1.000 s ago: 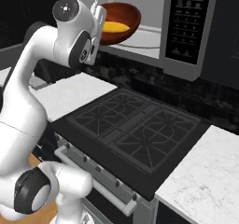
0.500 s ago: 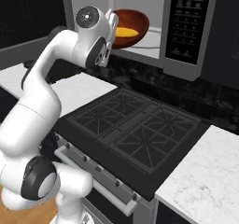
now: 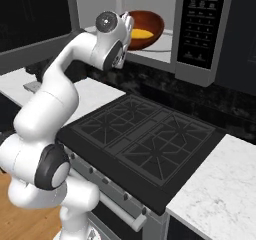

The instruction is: Pick the corn from the sink and place it in the bowl. Then pick the bowl and place it in the microwave. Then close the microwave door and press the start button.

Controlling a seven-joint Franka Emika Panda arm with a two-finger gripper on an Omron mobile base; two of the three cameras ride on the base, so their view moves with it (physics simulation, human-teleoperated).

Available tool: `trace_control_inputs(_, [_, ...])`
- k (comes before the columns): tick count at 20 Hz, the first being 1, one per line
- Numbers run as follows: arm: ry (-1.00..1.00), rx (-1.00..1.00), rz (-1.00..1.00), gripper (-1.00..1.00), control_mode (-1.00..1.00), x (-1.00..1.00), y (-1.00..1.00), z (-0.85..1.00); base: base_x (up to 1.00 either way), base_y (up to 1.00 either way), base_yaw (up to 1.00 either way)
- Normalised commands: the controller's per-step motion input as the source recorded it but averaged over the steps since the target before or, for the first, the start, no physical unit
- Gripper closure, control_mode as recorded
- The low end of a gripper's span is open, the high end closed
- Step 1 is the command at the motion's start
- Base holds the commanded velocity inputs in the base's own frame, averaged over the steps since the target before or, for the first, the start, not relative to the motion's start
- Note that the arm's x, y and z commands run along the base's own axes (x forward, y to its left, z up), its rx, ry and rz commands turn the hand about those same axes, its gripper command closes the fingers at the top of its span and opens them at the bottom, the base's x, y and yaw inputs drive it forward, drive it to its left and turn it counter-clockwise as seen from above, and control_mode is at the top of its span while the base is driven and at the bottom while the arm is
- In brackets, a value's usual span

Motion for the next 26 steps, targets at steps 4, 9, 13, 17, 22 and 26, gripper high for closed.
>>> trace_control_inputs(4, [0.00,0.00,0.00,1.00,-1.00,0.50,-0.05,0.01,0.00,0.00,0.00])
trace_control_inputs(9, [0.00,0.00,0.00,1.00,-1.00,0.53,0.00,0.00,0.00,0.00,0.00])
trace_control_inputs(13, [0.06,0.00,0.00,1.00,-1.00,0.58,-0.01,-0.06,0.00,0.00,0.00])
trace_control_inputs(17, [0.07,0.00,0.00,1.00,-1.00,0.53,-0.06,0.00,0.00,0.00,0.00])
trace_control_inputs(22, [0.01,0.00,0.02,1.00,-1.00,0.45,-0.05,0.00,0.00,0.00,0.00])
trace_control_inputs(26, [-0.03,0.00,0.02,-1.00,-1.00,0.24,0.00,-0.02,0.00,0.00,0.00])
